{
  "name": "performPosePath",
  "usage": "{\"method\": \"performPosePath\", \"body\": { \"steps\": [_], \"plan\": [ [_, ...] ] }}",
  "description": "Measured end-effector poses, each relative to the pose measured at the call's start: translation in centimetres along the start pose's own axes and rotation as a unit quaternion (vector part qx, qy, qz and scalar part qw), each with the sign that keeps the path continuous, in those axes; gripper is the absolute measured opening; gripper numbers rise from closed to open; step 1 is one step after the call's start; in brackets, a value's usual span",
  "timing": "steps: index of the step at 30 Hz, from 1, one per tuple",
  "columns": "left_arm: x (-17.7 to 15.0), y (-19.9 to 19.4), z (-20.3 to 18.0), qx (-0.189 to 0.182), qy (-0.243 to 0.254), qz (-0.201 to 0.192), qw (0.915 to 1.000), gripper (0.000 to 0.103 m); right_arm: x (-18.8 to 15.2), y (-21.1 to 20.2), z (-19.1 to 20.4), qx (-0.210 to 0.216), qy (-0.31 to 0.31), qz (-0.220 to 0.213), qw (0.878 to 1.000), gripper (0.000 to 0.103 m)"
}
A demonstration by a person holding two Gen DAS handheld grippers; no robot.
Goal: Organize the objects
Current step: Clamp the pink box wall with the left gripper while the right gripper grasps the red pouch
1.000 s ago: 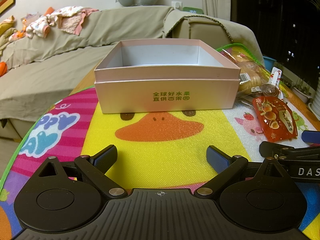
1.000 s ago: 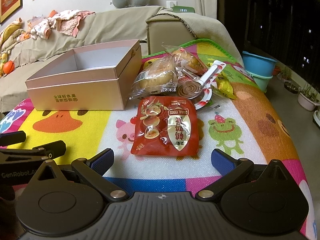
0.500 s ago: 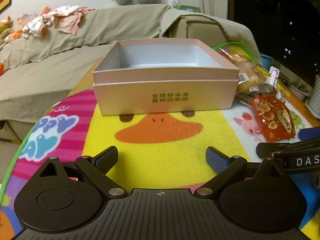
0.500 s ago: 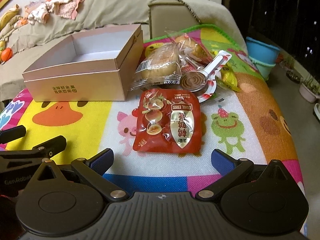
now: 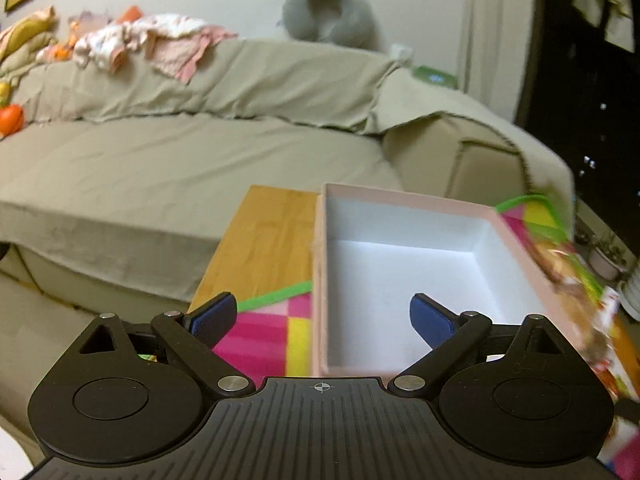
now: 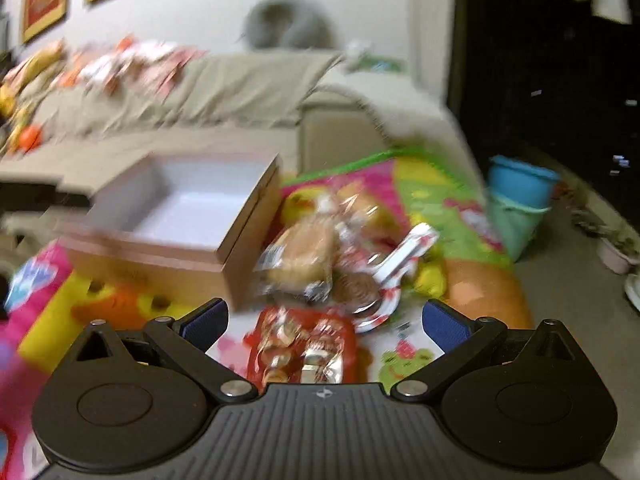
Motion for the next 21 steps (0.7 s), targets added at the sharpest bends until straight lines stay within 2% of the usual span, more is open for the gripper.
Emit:
{"method": "performPosePath", "body": {
  "steps": [3,4,6,8,12,14,18,21],
  "plan": [
    [0.4,2.1,0.5,0.010,-0.003,0.002,0.9999,0.095,-0.9,1.1,0.7,-0.001,-0.015,0.020,1.000,0.103],
    [0.5,2.6,0.5,0.011,-0.005,0.005,0.9999,0.091,-1.2,1.5,0.9,-0.001,-0.019,0.027,0.999,0.103],
    [0.3,3.4,0.4,0.010,-0.010,0.015,0.9998,0.077,-1.6,2.3,1.2,-0.006,-0.018,0.039,0.999,0.103],
    [0.1,3.8,0.1,0.011,-0.008,0.022,0.9997,0.053,-2.0,3.3,1.4,-0.007,-0.015,0.052,0.998,0.103],
    [-0.6,4.8,-0.2,0.000,-0.003,0.040,0.9992,0.043,-2.5,4.4,1.9,-0.001,-0.015,0.071,0.997,0.103],
    [-1.0,5.2,-0.4,-0.004,-0.001,0.050,0.9988,0.020,-2.7,4.7,2.1,-0.003,-0.021,0.076,0.997,0.099],
    [-1.0,5.2,0.2,0.005,-0.013,0.050,0.9987,0.013,-2.4,4.3,2.5,0.004,-0.034,0.073,0.997,0.073],
    [-0.5,4.5,0.1,-0.003,-0.008,0.039,0.9992,0.011,-2.2,3.6,2.4,0.006,-0.048,0.079,0.996,0.073]
  ]
}}
Point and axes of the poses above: each gripper's, at about its wrist camera, not at the fingertips, and y roughly the way its jaws point, z to its left, x to its top, the point moved 6 cm from there along y, roughly the way its jaws point, and after that the axes turned 3 degrees about -x, right-handed, at the moved point
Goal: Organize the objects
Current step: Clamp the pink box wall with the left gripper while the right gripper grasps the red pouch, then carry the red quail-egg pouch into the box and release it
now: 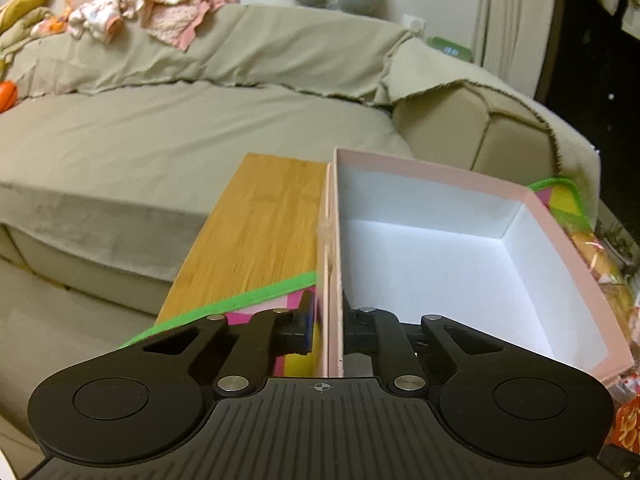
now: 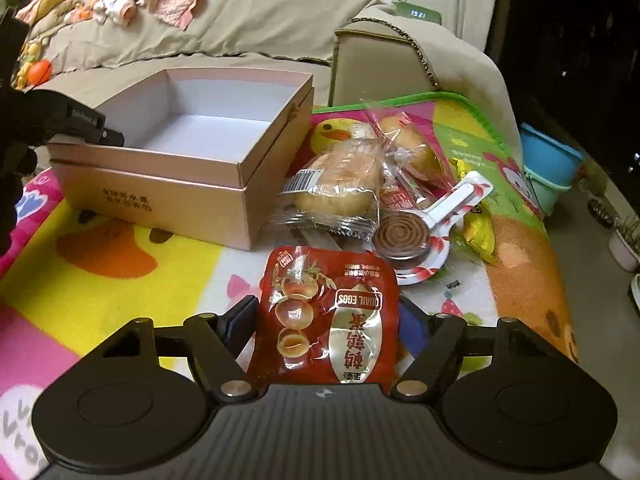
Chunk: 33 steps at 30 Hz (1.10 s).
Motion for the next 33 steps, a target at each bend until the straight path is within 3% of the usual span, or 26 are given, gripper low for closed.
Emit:
{"method": "performPosePath", "body": {
  "steps": [4,8,12,15,18,21,24,27,33],
  "plan": [
    [0.2,-0.5,-0.3,0.000,0.017,-0.001,0.9999,0.011,0.4,-2.0,-0.8,0.009,0.008,0.000,1.000,0.073],
    [0.3,-0.3,-0.3,-0.002,0.020,-0.001,0.9998,0.011,3.2,-5.0,-1.3,0.014,0.014,-0.036,0.999,0.073],
    [0.3,-0.3,-0.3,-0.002,0.022,-0.001,0.9998,0.011,8.4,-7.1,-0.8,0.047,0.020,-0.078,0.996,0.073],
    [0.3,-0.2,-0.4,0.000,0.022,0.003,0.9997,0.011,13.4,-7.2,0.6,0.095,0.029,-0.102,0.990,0.073],
    [0.2,-0.3,-0.5,0.002,0.021,0.007,0.9998,0.011,18.5,-5.6,3.1,0.137,0.046,-0.131,0.981,0.074],
    [0.2,-0.4,-0.5,0.000,0.023,0.007,0.9997,0.011,21.5,-2.4,5.8,0.166,0.052,-0.118,0.978,0.081],
    [0.2,-0.4,-0.4,0.001,0.029,0.008,0.9996,0.010,21.6,-1.0,6.4,0.163,0.052,-0.110,0.979,0.081],
    [-0.2,0.0,-0.3,0.000,0.024,0.012,0.9996,0.010,20.1,-1.6,4.3,0.168,0.074,-0.109,0.977,0.081],
    [-0.6,-0.1,-0.2,0.000,0.015,0.014,0.9998,0.010,15.2,-3.5,-2.9,0.086,0.093,-0.121,0.985,0.082]
  ]
}}
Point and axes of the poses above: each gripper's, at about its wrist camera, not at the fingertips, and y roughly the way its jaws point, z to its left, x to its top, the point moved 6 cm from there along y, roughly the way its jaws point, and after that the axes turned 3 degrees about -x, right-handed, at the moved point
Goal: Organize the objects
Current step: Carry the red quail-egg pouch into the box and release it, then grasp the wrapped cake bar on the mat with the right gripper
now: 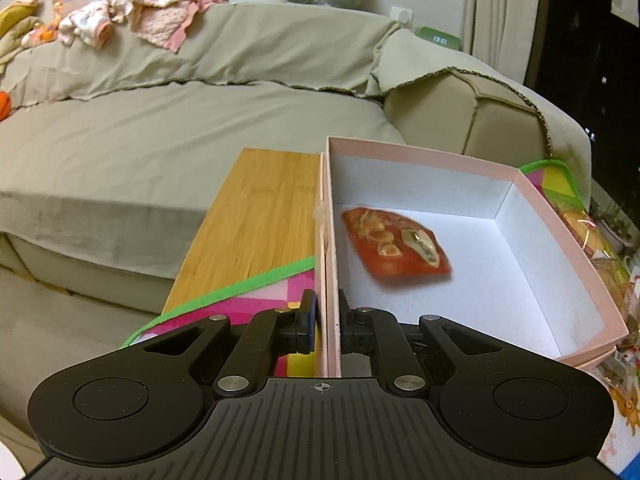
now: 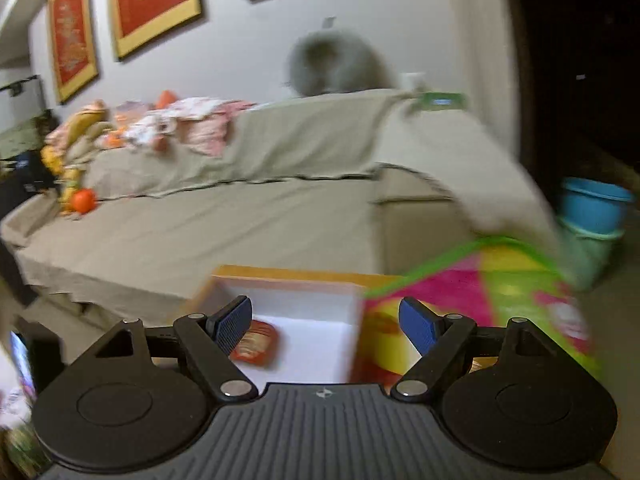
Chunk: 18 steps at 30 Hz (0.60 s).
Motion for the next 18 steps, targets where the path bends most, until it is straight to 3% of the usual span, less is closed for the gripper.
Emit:
{"method": "performPosePath", "body": {
  "steps": [4,11,14,18],
  "plan": [
    [0.0,-0.2,0.0,0.000,-0.004,-0.001,1.0000,0.010,-2.7,-1.9,-4.9,-0.076,0.003,0.003,0.997,0.084],
    [0.0,-0.3,-0.1,0.002,-0.007,0.001,1.0000,0.010,-9.7,-2.0,-7.5,-0.121,-0.032,0.054,0.991,0.085],
    [0.0,-0.4,-0.1,0.003,-0.007,0.001,1.0000,0.010,-10.7,-1.4,-7.0,-0.110,-0.039,0.065,0.991,0.085],
    [0.0,-0.5,-0.1,0.004,-0.006,-0.001,1.0000,0.010,-9.6,-0.5,-6.1,-0.066,-0.003,0.063,0.996,0.085]
  ]
}}
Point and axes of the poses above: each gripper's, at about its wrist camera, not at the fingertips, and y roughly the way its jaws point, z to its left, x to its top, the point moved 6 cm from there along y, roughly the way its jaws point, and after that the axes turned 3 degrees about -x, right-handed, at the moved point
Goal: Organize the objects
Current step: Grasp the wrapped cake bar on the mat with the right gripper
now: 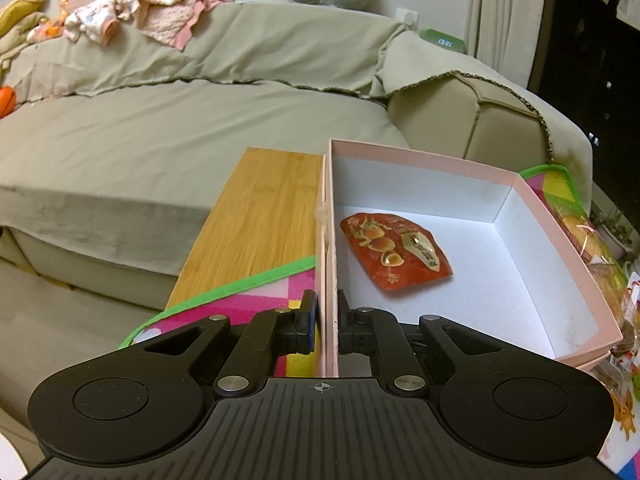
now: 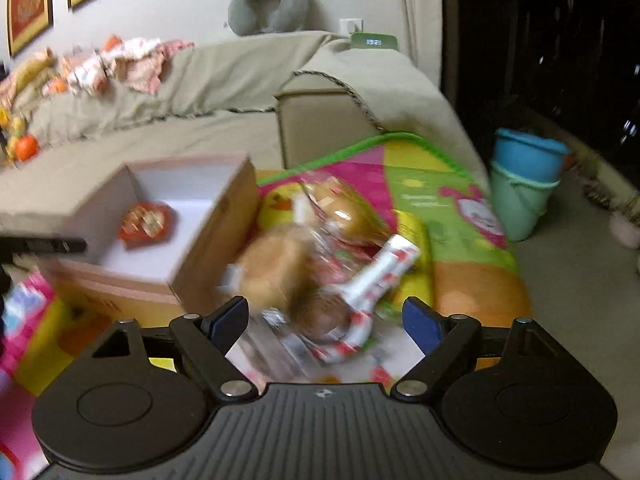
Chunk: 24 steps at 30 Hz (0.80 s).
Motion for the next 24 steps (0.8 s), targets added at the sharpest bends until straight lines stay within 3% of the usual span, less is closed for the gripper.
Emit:
{"method": "performPosePath", "body": {
  "steps": [6,8,10,11,14,20,24],
  "plan": [
    [-0.2,-0.3,-0.1,0.001,0.006,0.000,1.0000,0.010,3.9,4.4,0.5,0.044,0.074,0.007,0.996,0.081],
    [-0.1,-0.4,-0.1,-0.001,0.006,0.000,1.0000,0.010,4.5,6.7,0.5,0.052,0.093,0.025,0.994,0.065],
    [-0.1,-0.5,-0.1,-0.001,0.007,0.000,1.0000,0.010,4.5,8.3,0.7,0.056,0.095,0.048,0.993,0.041],
    [-0.1,-0.5,-0.2,-0.001,0.007,0.000,1.0000,0.010,4.2,8.7,1.0,0.057,0.089,0.060,0.993,0.036],
    [-0.1,-0.5,-0.2,-0.001,0.007,0.000,1.0000,0.011,2.8,7.7,1.5,0.075,0.065,0.071,0.993,0.034],
    [0.0,-0.5,-0.2,-0.004,0.007,0.000,1.0000,0.011,-1.4,1.5,2.0,0.110,0.011,0.083,0.990,0.034],
    [0.1,-0.6,-0.3,-0.007,0.007,0.001,1.0000,0.011,-3.9,-2.3,2.0,0.101,-0.027,0.091,0.990,0.033]
  ]
}}
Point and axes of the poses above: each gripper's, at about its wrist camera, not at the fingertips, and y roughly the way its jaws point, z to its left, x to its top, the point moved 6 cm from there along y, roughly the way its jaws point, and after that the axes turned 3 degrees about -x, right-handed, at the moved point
